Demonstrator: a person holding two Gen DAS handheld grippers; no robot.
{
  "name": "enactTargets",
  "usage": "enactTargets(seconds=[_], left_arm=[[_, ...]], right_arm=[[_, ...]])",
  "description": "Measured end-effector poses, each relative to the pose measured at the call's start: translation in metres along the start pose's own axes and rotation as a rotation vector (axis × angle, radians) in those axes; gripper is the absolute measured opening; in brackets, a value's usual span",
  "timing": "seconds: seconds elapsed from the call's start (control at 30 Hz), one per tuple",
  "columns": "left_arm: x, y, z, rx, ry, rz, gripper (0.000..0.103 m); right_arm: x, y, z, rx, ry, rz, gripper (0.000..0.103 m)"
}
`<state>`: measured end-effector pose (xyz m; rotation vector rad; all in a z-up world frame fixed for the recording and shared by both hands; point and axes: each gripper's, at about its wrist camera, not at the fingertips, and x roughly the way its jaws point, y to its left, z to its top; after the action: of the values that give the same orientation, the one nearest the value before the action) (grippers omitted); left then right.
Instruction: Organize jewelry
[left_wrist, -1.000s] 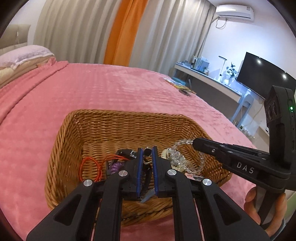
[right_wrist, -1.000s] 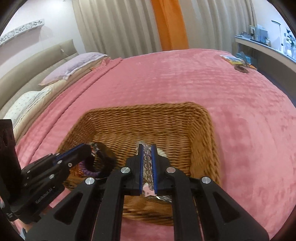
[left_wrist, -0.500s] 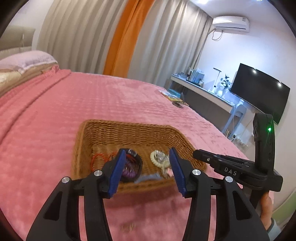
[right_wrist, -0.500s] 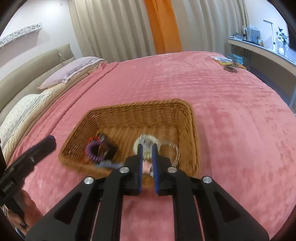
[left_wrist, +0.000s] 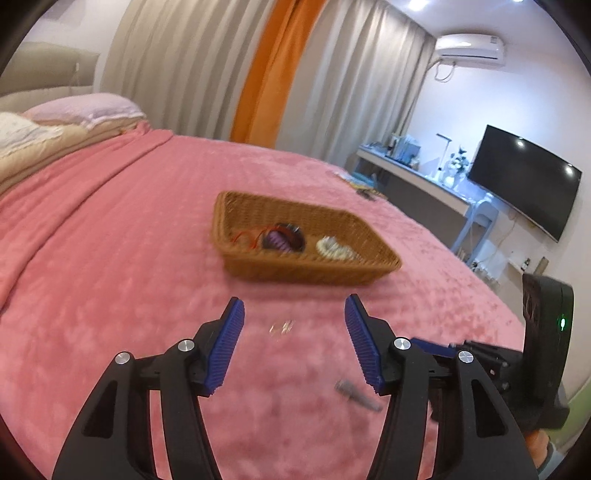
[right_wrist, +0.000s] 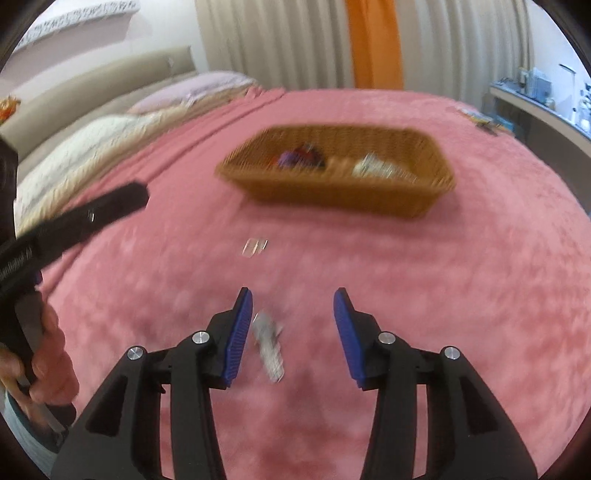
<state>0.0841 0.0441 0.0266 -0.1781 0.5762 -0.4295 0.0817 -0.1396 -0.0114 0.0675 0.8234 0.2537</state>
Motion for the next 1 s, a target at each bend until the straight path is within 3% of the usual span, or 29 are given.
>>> enactTargets(seconds=[0.2,0.37,0.5,0.6,0.73,0.87,1.0], left_arm=[[0.015,0.015,-0.020,-0.016,0.076,0.020,0.055],[0.030,0.019,-0.024,-0.014,0.122,0.081,0.055],[0.041,0.013,-0.022,0.019,0.162,0.094,0.054],[0.054,0.002,-0.019,0.102,0.235,0.106,0.054],[0.069,-0.011,-0.018,0.202,0.267,0.124,0.052],[0.094,-0.008,-0.015,0.184,0.313,0.090,0.040],[0.121,-0.004,-0.013,0.165,0.345,0.093,0.039]], right_arm=[[0.027,0.021,-0.018,-0.056,0.091,-0.017,0.039],[0.034,0.022,-0.019,-0.068,0.115,-0.023,0.037],[0.045,0.023,-0.018,-0.075,0.148,-0.029,0.024],[0.050,0.022,-0.015,-0.084,0.157,-0.048,0.015],[0.054,0.006,-0.009,-0.043,0.157,-0.068,0.015],[0.058,-0.014,0.000,-0.001,0.152,-0.074,0.015],[0.064,-0.026,0.007,0.011,0.143,-0.071,0.015]])
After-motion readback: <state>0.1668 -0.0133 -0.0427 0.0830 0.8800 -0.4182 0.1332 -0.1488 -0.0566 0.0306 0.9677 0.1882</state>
